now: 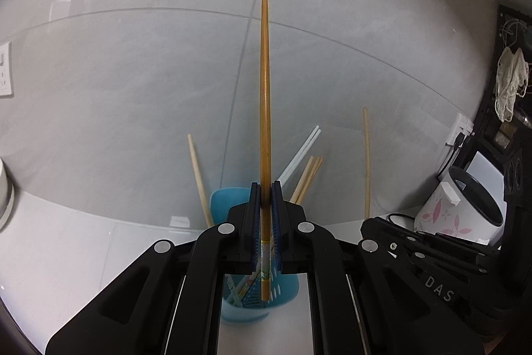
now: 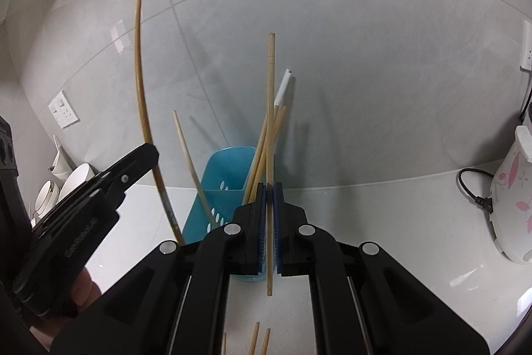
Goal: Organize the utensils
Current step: 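Lower both chopsticks into the blue holder, opening the left then right gripper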
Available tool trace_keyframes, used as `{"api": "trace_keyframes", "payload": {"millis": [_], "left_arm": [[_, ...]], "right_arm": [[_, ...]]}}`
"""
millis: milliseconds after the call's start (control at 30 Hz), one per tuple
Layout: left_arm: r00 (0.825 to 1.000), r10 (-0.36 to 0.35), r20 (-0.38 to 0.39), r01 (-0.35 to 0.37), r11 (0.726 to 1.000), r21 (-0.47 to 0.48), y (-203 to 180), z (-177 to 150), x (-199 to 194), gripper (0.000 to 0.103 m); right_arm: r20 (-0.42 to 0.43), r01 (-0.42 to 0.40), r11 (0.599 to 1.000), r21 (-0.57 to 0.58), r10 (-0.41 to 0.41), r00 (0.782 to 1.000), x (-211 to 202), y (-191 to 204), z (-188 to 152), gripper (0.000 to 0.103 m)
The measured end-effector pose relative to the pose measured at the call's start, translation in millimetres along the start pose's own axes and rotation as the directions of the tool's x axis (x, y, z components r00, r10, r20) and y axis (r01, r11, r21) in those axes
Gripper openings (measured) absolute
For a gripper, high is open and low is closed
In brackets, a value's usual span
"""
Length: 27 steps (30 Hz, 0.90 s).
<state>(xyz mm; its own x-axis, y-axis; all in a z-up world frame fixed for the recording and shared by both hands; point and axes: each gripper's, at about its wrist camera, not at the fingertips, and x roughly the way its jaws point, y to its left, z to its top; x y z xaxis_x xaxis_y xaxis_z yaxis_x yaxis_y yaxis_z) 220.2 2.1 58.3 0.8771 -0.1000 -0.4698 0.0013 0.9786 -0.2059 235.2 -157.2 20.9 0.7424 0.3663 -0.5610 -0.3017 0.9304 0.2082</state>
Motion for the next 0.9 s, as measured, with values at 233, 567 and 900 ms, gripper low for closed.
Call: {"api": "trace_keyframes", "payload": {"millis": [233, 567, 900], "left_arm": [[1.000, -0.018, 0.022, 0.018, 1.000, 0.007, -2, -10, 21, 0.006], [1.000, -0.003, 0.000, 0.003, 1.000, 0.030, 4, -34, 38, 0.006], [0.997, 0.000, -0.081, 0.004, 0.999, 0.048, 3, -47, 58, 0.006]], "right_arm": [[-0.006, 0.002, 1.000, 0.017, -0.002, 1.000, 7, -7, -4, 0.003], [-0.017, 0.002, 1.000, 0.022, -0.002, 1.000, 11, -9, -9, 0.003], [-0.028, 0.002, 1.000, 0.017, -0.002, 1.000, 14, -9, -9, 0.003]]}}
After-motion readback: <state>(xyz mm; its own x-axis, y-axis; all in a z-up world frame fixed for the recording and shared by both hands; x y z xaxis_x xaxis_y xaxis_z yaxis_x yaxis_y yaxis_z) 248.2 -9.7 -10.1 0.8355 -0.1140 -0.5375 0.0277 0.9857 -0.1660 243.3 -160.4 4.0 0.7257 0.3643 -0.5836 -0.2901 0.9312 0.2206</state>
